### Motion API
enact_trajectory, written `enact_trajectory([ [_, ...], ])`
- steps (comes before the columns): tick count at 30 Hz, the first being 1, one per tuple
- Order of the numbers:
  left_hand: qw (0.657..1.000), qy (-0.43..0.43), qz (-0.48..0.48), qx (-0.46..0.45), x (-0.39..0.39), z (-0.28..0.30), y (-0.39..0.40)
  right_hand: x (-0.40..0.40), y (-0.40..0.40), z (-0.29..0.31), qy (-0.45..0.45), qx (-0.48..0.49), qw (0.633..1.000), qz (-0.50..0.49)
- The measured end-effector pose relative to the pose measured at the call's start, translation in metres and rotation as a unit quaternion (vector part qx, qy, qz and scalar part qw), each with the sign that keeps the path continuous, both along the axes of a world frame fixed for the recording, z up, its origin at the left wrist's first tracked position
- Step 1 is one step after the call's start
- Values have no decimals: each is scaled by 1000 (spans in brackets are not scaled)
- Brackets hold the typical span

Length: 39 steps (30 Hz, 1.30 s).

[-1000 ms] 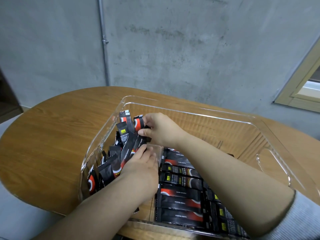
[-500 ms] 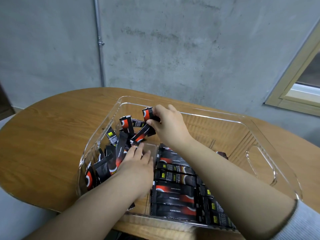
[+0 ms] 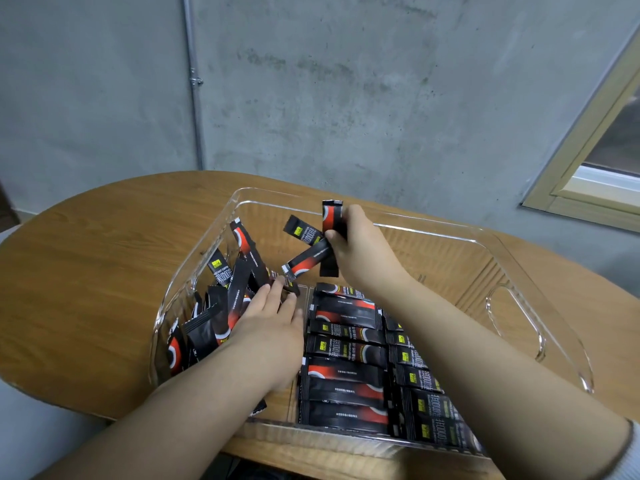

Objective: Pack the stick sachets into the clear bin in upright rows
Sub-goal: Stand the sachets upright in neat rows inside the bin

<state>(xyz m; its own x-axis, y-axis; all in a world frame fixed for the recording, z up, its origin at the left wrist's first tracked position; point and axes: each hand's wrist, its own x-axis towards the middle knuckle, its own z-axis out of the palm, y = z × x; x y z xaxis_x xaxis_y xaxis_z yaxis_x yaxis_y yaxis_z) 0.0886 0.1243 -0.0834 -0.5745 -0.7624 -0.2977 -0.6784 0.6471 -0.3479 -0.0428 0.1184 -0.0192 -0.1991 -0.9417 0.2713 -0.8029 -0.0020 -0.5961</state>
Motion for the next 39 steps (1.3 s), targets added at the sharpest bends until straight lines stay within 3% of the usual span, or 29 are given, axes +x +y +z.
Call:
enact_trajectory([
  [10,1000,1,15,3,0,-2,-1,-27,48,-3,-53,58,995,-54],
  [18,1000,-2,7,-6,2,-3,0,-32,96,-11,-76,212,972,67],
  [25,1000,1,10,3,0,0,0,-28,100,-14,-126,335,920,159],
  [30,1000,-8,10,-4,1,-2,0,-17,90,-11,-93,434,866,232],
  [39,1000,-5,10,-4,0,-4,-1,-19,92,-7,-62,451,853,255],
])
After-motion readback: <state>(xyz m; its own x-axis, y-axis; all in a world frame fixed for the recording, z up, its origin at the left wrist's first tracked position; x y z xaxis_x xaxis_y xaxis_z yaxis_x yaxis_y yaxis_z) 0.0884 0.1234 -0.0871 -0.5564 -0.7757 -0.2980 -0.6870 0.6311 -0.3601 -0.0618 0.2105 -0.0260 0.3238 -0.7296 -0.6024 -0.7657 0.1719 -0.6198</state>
